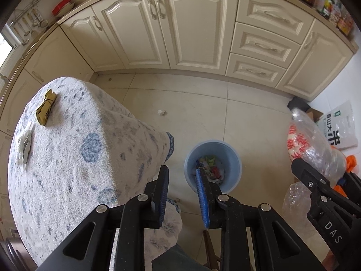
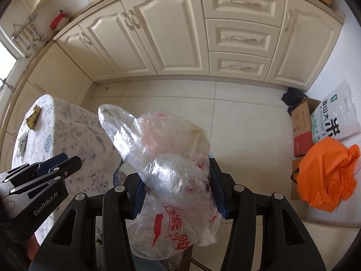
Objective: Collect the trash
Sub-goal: 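Open the right tool over the bucket to drop the clear bag, then move both open tools back over the table toward the clear bag and packet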
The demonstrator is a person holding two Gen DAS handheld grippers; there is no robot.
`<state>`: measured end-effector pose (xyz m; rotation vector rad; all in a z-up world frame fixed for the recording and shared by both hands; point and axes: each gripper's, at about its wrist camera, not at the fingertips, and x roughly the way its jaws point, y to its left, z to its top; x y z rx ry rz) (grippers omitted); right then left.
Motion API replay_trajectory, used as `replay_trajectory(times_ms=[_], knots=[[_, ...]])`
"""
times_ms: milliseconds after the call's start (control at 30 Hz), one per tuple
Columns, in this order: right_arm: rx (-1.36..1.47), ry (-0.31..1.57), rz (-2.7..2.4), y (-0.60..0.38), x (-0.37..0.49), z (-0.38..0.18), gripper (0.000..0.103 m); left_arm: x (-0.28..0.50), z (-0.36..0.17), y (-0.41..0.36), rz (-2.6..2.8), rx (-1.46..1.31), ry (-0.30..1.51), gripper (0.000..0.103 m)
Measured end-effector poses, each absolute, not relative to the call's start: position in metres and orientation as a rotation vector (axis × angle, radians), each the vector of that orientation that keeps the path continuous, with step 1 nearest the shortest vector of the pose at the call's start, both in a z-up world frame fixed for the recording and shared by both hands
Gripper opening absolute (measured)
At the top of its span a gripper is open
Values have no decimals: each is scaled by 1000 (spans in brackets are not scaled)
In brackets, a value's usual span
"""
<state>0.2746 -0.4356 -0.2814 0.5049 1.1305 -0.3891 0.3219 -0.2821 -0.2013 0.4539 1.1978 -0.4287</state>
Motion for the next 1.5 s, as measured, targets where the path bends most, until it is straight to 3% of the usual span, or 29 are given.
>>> replay_trajectory(times_ms=[200, 1500], knots=[[479, 1112, -377, -425, 282, -272, 59, 323, -193, -269, -410, 440, 1189, 27], [473, 1106, -380, -401, 261, -251, 59, 289, -151, -229, -431, 377, 1156, 28]])
